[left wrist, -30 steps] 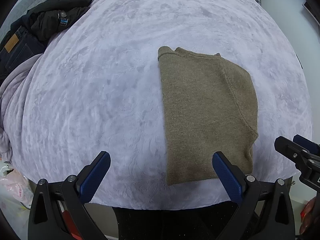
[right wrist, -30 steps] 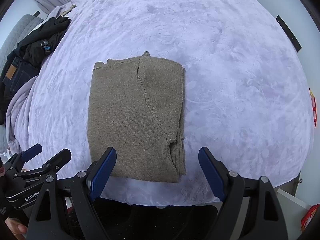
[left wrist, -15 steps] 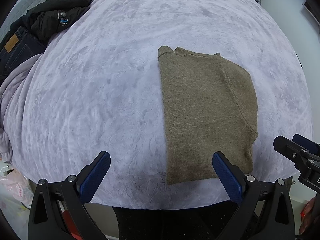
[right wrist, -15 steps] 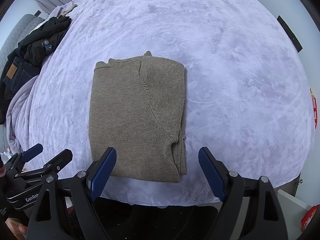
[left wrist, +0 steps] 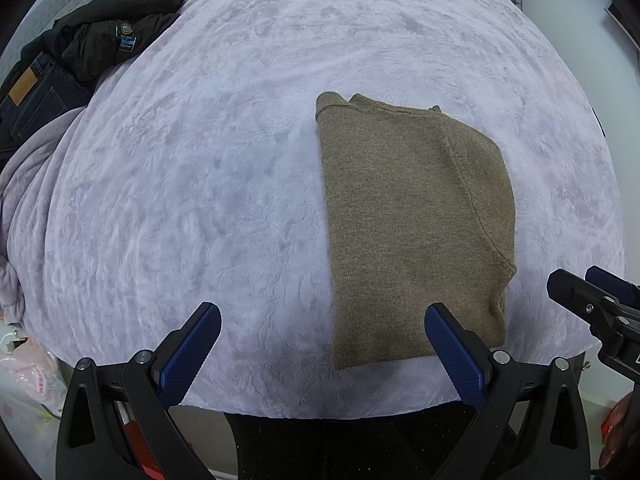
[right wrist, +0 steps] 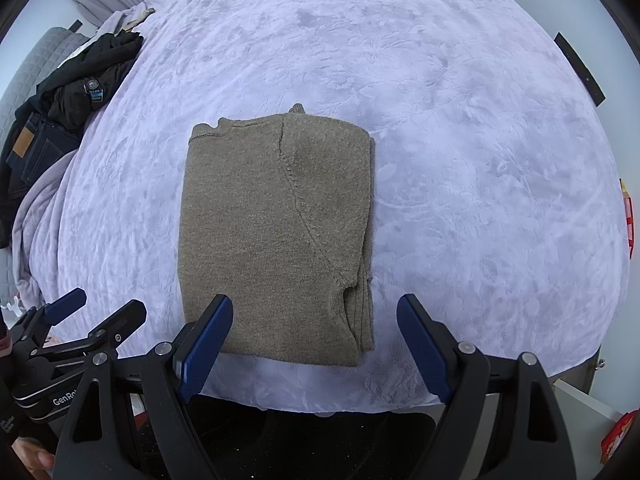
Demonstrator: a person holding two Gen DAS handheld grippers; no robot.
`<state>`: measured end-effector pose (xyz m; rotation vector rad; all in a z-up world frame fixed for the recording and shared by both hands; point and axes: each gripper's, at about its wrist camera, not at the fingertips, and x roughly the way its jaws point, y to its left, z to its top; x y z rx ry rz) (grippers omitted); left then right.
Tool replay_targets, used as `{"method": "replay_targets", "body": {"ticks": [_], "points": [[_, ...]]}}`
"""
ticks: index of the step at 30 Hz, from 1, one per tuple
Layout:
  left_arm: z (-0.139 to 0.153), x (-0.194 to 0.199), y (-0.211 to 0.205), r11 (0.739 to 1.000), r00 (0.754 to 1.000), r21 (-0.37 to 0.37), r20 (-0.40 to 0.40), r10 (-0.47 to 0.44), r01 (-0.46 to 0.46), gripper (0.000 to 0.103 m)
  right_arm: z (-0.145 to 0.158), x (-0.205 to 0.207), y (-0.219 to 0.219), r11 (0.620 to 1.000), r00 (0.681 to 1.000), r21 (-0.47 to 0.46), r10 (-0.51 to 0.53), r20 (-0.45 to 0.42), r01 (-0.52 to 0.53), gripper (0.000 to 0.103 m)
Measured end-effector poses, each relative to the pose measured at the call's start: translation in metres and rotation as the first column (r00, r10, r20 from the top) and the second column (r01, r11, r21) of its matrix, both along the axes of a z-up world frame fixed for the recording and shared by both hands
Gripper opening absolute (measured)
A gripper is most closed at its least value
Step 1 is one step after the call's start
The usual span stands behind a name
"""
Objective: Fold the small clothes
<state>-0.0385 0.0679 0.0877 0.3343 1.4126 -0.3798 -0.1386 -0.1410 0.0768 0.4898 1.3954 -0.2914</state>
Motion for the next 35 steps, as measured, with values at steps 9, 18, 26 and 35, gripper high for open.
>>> {"method": "replay_targets", "body": {"ticks": [9, 18, 26, 35], "points": [[-0.0001, -0.0021, -0.0008, 1.0, 1.0, 0.002, 0.006, 0.002, -0.002, 0.102, 0.0007, 0.0011, -0.0002, 1.0, 1.0, -0.001, 0.002, 0.001, -0.002, 0.086], [-0.0018, -0.0023, 0.0024, 1.0, 1.0, 0.021, 0.016, 0.018, -0.018, 0.102, 0.0005, 0.0024, -0.0007, 1.0, 1.0, 0.002, 0.005, -0.004, -0.005, 0.086], [-0.0047, -0.0016, 0.0039, 0.999, 1.0, 0.024, -0.001, 0.031, -0.031, 0.102, -0.0015, 0.0007, 0.0008, 1.0, 1.0, 0.001, 0.009, -0.007, -0.009, 0.086], [-0.0043, -0.0029, 0.005, 1.0, 1.0, 0.005, 0.001, 0.013, -0.013, 0.102, -0.003, 0.0016, 0.0031, 1.0, 1.0, 0.0, 0.014, -0.01, -0.014, 0.086]]}}
